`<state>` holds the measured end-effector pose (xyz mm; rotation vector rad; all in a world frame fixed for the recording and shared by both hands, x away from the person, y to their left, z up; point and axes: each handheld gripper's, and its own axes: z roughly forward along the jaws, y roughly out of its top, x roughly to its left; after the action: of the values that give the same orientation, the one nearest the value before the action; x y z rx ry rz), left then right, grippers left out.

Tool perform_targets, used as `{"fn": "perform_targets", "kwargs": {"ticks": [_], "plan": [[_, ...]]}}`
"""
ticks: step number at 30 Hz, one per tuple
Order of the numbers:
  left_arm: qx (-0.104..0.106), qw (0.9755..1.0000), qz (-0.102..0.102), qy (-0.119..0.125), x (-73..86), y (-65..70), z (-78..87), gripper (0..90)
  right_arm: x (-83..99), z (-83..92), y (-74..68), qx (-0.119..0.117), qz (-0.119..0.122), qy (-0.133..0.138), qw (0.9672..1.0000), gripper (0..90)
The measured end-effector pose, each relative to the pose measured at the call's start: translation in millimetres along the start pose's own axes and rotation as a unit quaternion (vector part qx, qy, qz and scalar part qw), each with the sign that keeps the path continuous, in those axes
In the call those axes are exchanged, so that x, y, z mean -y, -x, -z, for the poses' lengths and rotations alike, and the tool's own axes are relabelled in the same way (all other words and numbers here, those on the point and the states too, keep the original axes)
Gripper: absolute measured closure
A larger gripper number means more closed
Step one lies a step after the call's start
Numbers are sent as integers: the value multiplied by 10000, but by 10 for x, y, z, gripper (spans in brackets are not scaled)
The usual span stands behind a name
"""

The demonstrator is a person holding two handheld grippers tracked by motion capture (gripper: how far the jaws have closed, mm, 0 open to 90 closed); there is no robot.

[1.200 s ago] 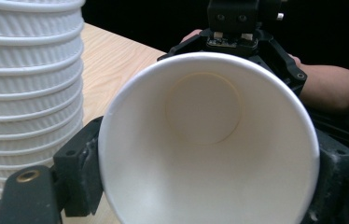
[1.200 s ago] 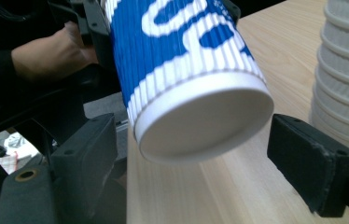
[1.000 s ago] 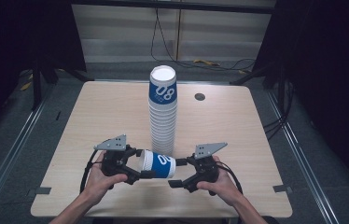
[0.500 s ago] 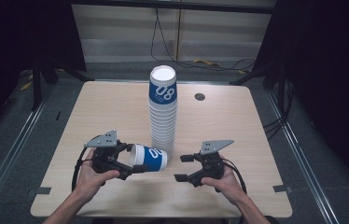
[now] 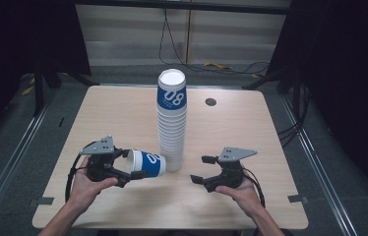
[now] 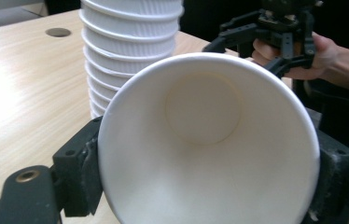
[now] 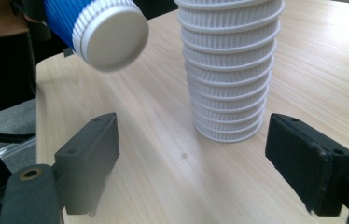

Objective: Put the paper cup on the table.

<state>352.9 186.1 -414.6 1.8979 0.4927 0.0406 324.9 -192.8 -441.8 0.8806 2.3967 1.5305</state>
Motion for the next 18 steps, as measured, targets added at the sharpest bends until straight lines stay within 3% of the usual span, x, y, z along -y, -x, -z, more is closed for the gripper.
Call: {"fn": "perform_targets", "kwargs": {"ticks": [6,9,13,18], "plan": [[-229,9997,-40,9,-38,-73,117,169,19,31,60,170,-84,-29,9998,146],[-527,9985,4,-128,-44,-101,150,166,28,72,69,258,-120,-17,9996,184],[-688,9975,-53,-143,-35,-149,185,165,58,143,42,432,-45,-55,9990,185],[-913,9947,-84,-465,-65,-197,217,166,104,222,53,572,-45,-108,9983,182]]}}
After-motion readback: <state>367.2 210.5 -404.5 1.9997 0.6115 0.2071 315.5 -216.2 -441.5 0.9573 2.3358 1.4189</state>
